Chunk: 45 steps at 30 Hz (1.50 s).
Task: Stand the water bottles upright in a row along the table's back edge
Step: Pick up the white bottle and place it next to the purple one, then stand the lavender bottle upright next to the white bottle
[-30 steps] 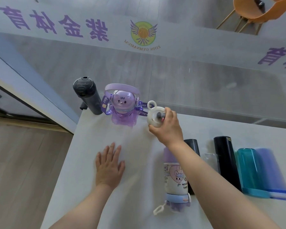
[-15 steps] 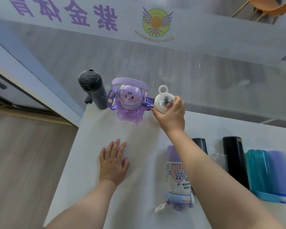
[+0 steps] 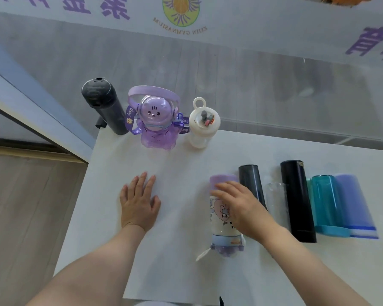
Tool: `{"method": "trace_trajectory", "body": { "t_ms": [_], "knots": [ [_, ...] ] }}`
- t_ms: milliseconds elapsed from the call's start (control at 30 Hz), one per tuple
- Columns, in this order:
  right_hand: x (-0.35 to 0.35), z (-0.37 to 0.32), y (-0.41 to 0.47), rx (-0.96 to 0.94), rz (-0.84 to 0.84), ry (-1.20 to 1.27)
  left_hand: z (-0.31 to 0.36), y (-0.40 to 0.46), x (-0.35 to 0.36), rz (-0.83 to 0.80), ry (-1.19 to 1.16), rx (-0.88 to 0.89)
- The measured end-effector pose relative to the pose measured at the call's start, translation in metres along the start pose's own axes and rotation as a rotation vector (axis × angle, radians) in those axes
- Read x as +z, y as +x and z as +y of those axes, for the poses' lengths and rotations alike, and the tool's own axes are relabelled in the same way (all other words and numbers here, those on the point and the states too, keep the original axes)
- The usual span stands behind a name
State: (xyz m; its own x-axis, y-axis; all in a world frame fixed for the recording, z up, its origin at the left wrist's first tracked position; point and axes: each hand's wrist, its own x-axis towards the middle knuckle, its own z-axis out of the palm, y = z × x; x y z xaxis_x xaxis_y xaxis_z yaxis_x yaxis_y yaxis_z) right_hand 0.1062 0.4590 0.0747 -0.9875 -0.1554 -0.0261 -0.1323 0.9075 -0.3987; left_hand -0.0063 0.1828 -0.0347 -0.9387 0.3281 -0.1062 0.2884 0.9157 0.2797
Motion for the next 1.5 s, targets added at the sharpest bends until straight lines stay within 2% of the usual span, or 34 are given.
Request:
{"method": "trace_trajectory", "body": {
  "t_ms": [233, 433, 600, 867, 1100, 1367, 1500],
  "knots": [
    [0.004, 0.008, -0.014, -0.173, -0.275, -0.360, 0.000, -0.001, -0.001, 0.011, -0.009, -0.006],
    [0.006, 0.013, -0.013, -0.238, -0.319, -0.518, 0.000, -0.002, -0.001, 0.013, 0.000, 0.000],
    [0.012, 0.011, -0.011, -0.166, -0.270, -0.501, 0.002, -0.002, -0.001, 0.014, 0.000, -0.001],
    [0.012, 0.003, -0.013, 0.051, -0.169, -0.181, 0.002, -0.003, -0.002, 0.021, -0.002, 0.003],
    [0.005, -0.012, -0.012, 0.285, 0.003, 0.284, 0.001, -0.002, -0.001, 0.011, 0.004, 0.001],
    [0.005, -0.012, -0.008, 0.495, 0.166, 0.530, 0.002, -0.001, -0.001, -0.001, 0.000, -0.005],
    [-0.001, -0.010, -0.004, 0.588, 0.238, 0.763, 0.000, -0.002, -0.001, -0.003, 0.002, -0.006]
  ]
}}
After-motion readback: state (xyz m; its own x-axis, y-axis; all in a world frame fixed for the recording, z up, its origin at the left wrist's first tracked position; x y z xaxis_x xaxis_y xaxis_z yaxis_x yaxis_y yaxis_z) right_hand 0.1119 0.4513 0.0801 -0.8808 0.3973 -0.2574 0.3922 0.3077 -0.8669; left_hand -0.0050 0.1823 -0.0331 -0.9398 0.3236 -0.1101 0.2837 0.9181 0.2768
